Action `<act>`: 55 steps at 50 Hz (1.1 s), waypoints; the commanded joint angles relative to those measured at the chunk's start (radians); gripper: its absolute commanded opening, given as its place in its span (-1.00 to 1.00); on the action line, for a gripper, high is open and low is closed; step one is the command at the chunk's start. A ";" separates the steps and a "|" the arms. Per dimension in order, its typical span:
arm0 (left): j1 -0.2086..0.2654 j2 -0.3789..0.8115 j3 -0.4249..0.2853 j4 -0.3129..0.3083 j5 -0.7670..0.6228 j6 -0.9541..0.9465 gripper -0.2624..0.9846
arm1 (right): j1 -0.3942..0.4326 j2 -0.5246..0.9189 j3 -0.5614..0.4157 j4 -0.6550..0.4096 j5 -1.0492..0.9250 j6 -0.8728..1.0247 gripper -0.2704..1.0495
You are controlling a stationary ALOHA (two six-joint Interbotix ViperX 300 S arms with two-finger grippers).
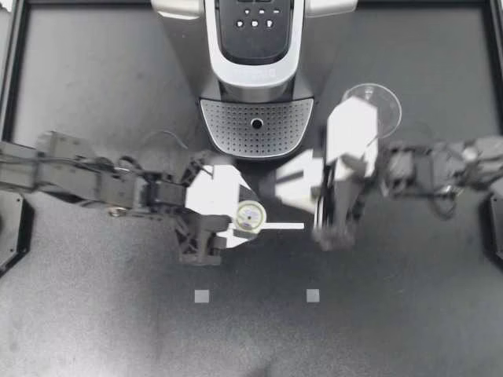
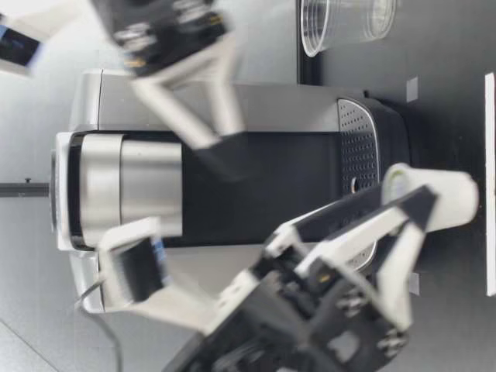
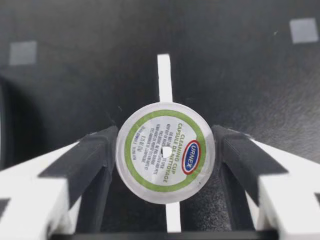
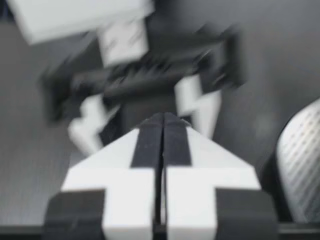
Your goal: Place the coffee capsule inside the capsule container, then place the cup onto the center of the cup tray, then push the 'Hot Water' and 'Travel Mug' buttons.
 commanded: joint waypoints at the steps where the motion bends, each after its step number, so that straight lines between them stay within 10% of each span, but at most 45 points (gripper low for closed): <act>1: 0.003 -0.064 0.003 -0.002 -0.006 -0.003 0.20 | -0.044 -0.040 0.003 0.015 -0.110 0.002 -0.49; 55: 0.002 -0.107 0.012 -0.003 -0.028 -0.005 0.20 | -0.169 -0.067 0.020 0.051 -0.580 -0.018 -0.50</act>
